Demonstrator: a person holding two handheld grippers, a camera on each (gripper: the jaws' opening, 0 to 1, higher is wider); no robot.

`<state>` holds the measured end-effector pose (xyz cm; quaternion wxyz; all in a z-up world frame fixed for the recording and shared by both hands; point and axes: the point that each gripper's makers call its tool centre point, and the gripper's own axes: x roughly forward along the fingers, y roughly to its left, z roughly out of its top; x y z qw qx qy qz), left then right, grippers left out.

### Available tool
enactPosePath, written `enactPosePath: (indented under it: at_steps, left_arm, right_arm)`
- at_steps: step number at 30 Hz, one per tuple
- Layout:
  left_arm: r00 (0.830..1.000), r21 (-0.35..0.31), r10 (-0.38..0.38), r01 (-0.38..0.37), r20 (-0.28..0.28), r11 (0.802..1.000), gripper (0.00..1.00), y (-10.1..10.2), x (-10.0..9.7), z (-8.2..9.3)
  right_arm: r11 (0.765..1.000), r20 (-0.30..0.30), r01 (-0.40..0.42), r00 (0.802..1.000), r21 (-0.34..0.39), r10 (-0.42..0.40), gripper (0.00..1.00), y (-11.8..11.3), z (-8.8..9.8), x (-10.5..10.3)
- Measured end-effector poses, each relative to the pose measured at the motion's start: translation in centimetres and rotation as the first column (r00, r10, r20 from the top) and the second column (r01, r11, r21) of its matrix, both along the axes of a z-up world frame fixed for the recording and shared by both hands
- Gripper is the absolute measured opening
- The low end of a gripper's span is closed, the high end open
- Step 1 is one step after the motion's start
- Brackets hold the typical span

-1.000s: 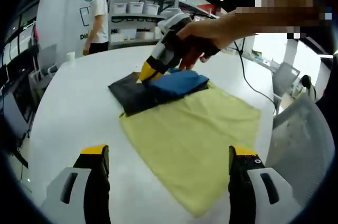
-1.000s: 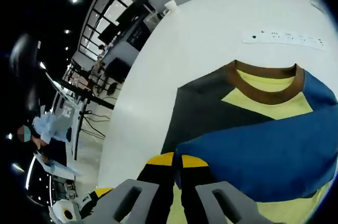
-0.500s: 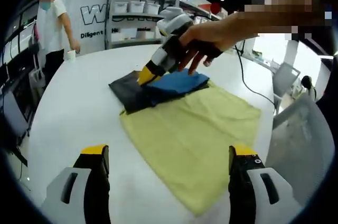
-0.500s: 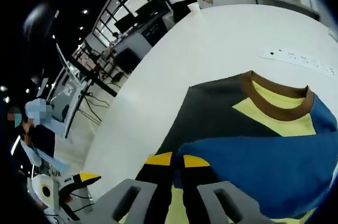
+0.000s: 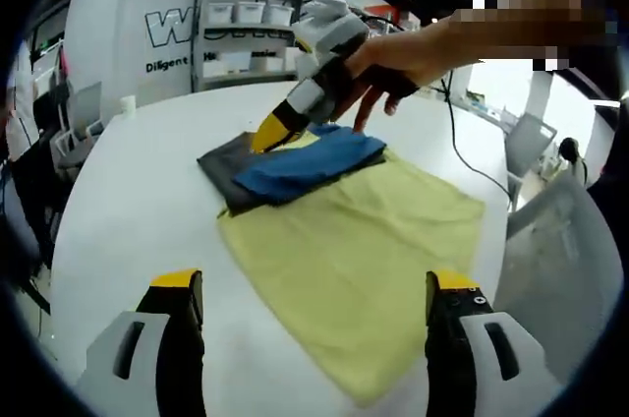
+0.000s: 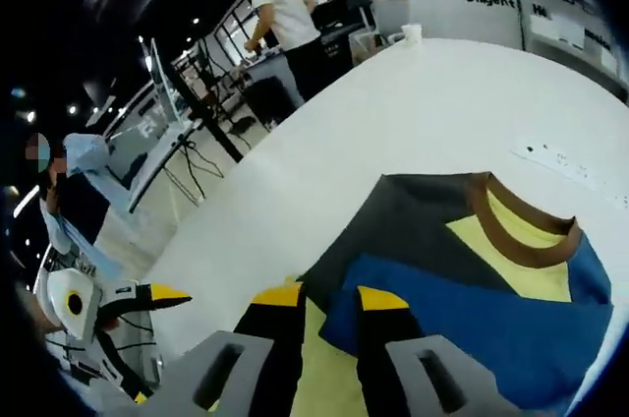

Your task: Fold the garment on the visible template until the final outline fits inside the template.

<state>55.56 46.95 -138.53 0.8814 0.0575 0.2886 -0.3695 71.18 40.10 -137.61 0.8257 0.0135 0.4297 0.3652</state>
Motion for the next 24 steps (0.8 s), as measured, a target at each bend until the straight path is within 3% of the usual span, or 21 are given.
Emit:
enactPosePath:
  at_steps: [10,24]
  left_arm:
    - [1.000,0.005,-0.014,0.014,-0.004,1.000,0.90,-0.9,0.3,-0.6]
    - [1.000,0.023,-0.027,0.027,-0.005,0.999,0.74,-2.5,2.8,-1.4]
  right_arm:
    - [0.996,0.049,0.089,0.995,-0.017,-0.089,0.25,-6.1,0.9,1.4]
    - [0.986,0.163,0.134,0.980,-0.102,-0.116,0.41,-14.5,1.4,1.1]
